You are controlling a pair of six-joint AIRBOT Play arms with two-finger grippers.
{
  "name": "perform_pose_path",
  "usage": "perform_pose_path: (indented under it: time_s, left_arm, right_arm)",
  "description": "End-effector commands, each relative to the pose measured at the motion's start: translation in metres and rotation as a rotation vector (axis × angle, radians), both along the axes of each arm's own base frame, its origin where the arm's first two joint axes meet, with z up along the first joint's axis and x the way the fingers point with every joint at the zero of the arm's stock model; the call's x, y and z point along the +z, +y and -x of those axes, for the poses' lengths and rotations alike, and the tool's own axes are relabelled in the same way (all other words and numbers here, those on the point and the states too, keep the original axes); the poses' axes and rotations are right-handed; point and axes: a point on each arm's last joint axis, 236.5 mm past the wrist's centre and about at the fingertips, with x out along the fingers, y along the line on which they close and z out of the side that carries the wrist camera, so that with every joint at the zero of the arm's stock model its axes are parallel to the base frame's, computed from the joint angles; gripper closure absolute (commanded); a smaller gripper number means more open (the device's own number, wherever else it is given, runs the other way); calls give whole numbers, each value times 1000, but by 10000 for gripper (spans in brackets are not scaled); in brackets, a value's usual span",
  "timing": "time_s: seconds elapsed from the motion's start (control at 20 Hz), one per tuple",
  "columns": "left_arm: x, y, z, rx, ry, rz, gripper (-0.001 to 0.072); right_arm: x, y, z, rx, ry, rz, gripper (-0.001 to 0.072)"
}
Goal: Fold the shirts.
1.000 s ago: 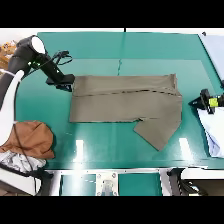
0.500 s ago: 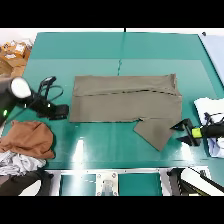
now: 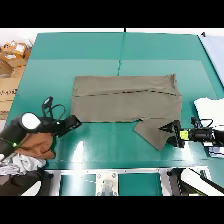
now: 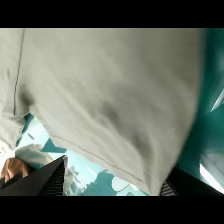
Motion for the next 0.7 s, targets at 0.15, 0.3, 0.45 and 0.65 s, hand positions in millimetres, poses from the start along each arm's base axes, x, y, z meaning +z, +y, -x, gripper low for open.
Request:
perform_pose_path:
  time_s: [0.15, 0.3, 0.45, 0.65]
  left_arm:
    - [-29, -25, -27, 185, -107, 55, 10]
    - [-27, -13, -55, 252, -206, 30, 11]
    - [-12, 1, -81, 320, -322, 23, 64]
    - [-33, -1, -71, 306, -247, 4, 251]
  right_arm:
    - [-16, -26, -36, -62, -129, 152, 77]
    - [-10, -32, -45, -62, -152, 166, 77]
    - [-5, -37, -52, -59, -170, 177, 77]
    - [-6, -38, -51, -50, -168, 184, 77]
